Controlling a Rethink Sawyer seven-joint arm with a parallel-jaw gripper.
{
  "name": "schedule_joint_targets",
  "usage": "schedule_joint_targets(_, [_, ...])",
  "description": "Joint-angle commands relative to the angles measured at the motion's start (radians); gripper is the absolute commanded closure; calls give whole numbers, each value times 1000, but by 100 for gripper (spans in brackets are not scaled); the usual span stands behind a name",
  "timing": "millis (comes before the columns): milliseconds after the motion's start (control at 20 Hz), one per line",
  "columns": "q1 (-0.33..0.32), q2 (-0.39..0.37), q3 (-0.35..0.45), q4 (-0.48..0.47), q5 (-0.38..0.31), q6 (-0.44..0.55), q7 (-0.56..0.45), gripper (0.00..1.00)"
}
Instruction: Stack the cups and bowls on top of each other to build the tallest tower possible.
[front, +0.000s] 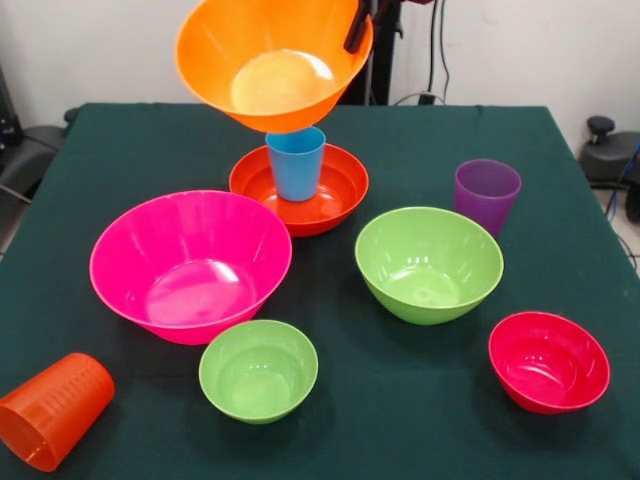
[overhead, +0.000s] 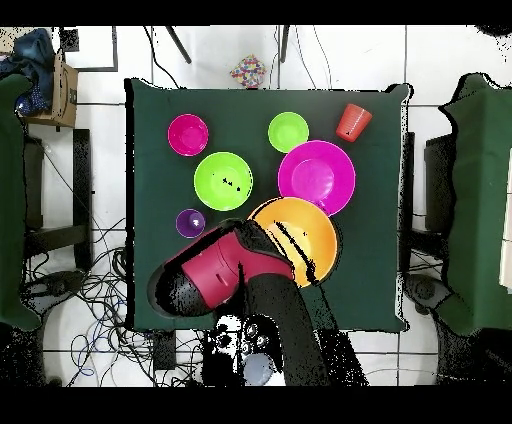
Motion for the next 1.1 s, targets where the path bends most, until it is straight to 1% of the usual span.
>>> schedule_joint_targets(50, [36, 19, -23, -68, 31, 4, 126, 100])
schedule_joint_targets(300, [53, 33, -48, -87, 20, -6, 141, 100])
schedule_joint_targets(500, [73, 38, -74, -107, 0, -25, 171, 100])
schedule_joint_targets(750, [118, 61, -121, -149, -44, -73, 243, 100])
schedule_joint_targets(1100, [160, 79, -179, -168, -37, -110, 251, 100])
